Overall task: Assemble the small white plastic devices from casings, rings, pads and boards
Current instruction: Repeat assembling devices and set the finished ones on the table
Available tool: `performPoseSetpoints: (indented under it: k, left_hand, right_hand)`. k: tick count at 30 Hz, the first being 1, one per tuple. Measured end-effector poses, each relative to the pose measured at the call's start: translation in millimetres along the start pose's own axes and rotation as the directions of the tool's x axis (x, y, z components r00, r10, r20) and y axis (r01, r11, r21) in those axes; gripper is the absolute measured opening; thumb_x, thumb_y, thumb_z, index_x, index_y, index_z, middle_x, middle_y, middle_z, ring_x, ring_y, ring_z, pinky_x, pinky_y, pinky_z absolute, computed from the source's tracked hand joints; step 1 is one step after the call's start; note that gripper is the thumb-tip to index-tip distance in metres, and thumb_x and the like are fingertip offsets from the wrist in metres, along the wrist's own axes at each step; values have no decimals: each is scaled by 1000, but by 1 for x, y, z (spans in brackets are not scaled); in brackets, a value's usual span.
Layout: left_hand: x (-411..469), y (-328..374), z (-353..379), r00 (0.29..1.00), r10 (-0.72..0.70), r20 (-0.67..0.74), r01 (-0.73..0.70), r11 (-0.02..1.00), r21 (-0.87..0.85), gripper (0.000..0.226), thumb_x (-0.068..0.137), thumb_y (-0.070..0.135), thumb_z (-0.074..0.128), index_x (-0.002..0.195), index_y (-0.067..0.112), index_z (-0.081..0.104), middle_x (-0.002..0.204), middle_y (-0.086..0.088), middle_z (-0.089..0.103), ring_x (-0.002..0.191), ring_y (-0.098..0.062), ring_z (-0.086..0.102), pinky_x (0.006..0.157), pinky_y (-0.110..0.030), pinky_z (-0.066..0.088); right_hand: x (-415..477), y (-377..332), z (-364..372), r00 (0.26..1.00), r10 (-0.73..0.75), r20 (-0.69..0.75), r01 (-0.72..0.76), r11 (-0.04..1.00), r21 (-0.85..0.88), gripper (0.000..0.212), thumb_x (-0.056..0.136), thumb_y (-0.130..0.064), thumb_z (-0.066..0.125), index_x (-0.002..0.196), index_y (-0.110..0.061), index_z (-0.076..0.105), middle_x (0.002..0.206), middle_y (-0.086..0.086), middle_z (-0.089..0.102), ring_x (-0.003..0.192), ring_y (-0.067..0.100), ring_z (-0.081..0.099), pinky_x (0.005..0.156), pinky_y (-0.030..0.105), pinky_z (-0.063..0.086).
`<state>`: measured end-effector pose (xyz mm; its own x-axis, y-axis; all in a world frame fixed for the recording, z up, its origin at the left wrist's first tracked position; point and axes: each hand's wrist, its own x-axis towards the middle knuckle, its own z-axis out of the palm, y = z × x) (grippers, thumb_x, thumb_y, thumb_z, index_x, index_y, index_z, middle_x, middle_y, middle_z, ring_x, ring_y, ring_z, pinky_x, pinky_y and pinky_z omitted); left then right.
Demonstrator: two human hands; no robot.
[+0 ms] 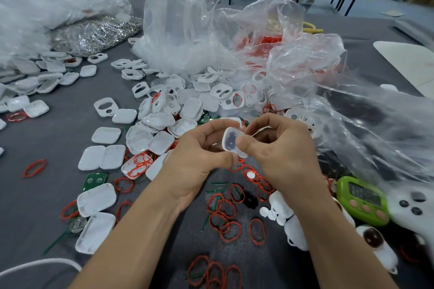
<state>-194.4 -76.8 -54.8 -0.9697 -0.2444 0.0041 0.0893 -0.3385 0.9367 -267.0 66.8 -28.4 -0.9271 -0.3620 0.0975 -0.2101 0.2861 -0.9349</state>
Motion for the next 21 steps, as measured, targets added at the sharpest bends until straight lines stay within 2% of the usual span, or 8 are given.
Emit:
performPoseSetpoints:
  k: [5, 9, 11, 13, 15, 17, 21]
  left_hand:
    - [0, 1, 1, 1000, -21, 15, 21, 1000, -12, 51, 63, -13, 74, 103, 17, 77, 105, -12, 77, 90, -22, 71, 80, -30, 59]
    - [0, 3, 2, 1000, -17, 24, 18, 999, -42, 48, 64, -12, 74, 99, 20, 80, 108, -13, 78, 93, -21, 73, 81, -28, 60]
    - [0, 3, 2, 1000, -16, 23, 18, 998, -68, 48, 65, -13, 74, 102, 18, 78, 104, -11, 78, 91, -19, 74, 78, -26, 60]
    - [0, 2, 1, 1000, -19, 14, 20, 996, -82, 50, 64, -12, 74, 106, 15, 75, 98, -8, 78, 85, -17, 74, 74, -23, 59]
    - [0, 1, 1, 1000, -24, 3, 25, 995, -92, 51, 63, -12, 73, 108, 13, 73, 97, -7, 78, 84, -17, 73, 74, -23, 59]
    - [0, 1, 1, 1000, -21, 0, 21, 996, -90, 52, 63, -11, 74, 109, 12, 73, 99, -8, 78, 85, -17, 73, 75, -24, 59]
    - [-1, 2, 1, 1000, -8, 15, 9, 996, -91, 53, 62, -14, 73, 109, 12, 72, 104, -13, 77, 86, -20, 73, 79, -28, 59]
  right_hand:
    - [0, 0, -1, 998, -46, -51, 41, 995, -95, 18, 76, -25, 88, 75, -29, 70, 54, -5, 64, 42, 3, 51, 46, 13, 37]
    - [-1, 1, 0, 989, -115, -93, 101, 985, -140, 21, 73, -30, 90, 75, -30, 69, 54, -6, 63, 42, 4, 51, 46, 13, 38]
    - [-1, 2, 1, 987, -132, -93, 123, 987, -99, 20, 72, -33, 89, 75, -29, 70, 52, -6, 62, 41, 4, 49, 45, 13, 36]
    - [0, 5, 1, 986, -104, -128, 99, 994, -44, 19, 72, -44, 84, 77, -30, 72, 54, -5, 62, 42, 3, 47, 45, 18, 37]
    - [3, 7, 0, 988, -45, -148, 44, 999, -8, 19, 70, -50, 78, 82, -35, 73, 59, -4, 66, 47, 6, 52, 50, 29, 42]
    - [6, 7, -1, 997, 17, -73, -11, 996, 89, 16, 69, -43, 77, 84, -36, 75, 65, -2, 71, 57, 10, 60, 57, 36, 51]
    - [6, 8, 2, 995, 66, 73, -79, 978, 193, 10, 69, -33, 75, 79, -33, 76, 60, -2, 67, 52, 10, 58, 53, 26, 46]
